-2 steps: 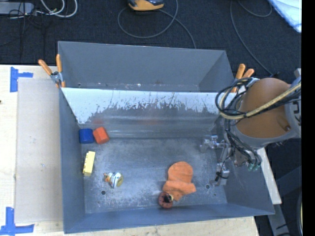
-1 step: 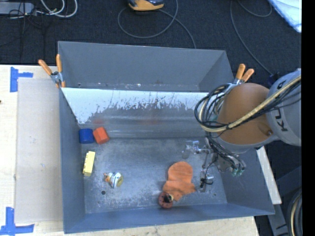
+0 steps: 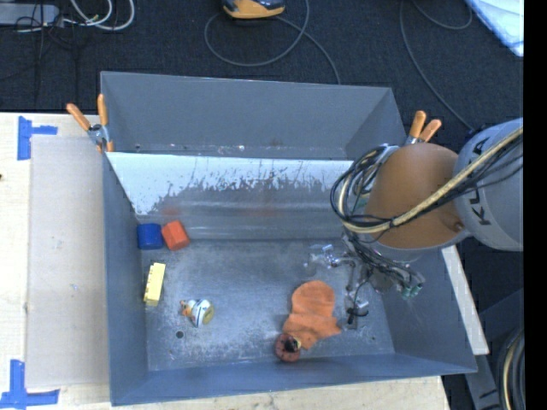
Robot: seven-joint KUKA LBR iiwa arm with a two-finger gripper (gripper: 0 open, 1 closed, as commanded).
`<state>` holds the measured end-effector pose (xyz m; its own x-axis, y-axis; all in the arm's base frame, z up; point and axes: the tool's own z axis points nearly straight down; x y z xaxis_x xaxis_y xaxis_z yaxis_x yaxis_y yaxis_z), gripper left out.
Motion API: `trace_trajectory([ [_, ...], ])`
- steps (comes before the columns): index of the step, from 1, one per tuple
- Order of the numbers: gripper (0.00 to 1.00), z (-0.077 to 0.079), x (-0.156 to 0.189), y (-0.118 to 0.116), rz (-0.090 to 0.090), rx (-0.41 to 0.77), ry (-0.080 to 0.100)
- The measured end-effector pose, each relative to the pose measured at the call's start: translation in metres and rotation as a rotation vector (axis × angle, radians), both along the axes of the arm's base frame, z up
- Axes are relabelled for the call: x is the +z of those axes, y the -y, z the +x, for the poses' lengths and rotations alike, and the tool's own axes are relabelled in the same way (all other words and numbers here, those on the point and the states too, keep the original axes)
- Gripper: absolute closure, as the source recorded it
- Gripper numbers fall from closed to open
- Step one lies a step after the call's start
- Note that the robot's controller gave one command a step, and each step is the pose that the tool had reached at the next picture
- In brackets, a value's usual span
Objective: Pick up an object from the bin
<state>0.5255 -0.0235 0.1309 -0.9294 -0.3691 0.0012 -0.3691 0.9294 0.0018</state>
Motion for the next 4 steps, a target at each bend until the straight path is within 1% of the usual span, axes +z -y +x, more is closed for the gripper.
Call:
trace_trajectory([
  [1,0.0,-0.013,-0.028,-0.007,0.001,0.018,-0.005],
  [2,1.0,-0.01,-0.055,-0.025,0.001,0.325,-0.002],
  [3,1.0,-0.009,-0.058,-0.027,0.001,0.38,-0.001],
  [4,1.0,-0.01,-0.057,-0.027,0.002,0.38,-0.003],
])
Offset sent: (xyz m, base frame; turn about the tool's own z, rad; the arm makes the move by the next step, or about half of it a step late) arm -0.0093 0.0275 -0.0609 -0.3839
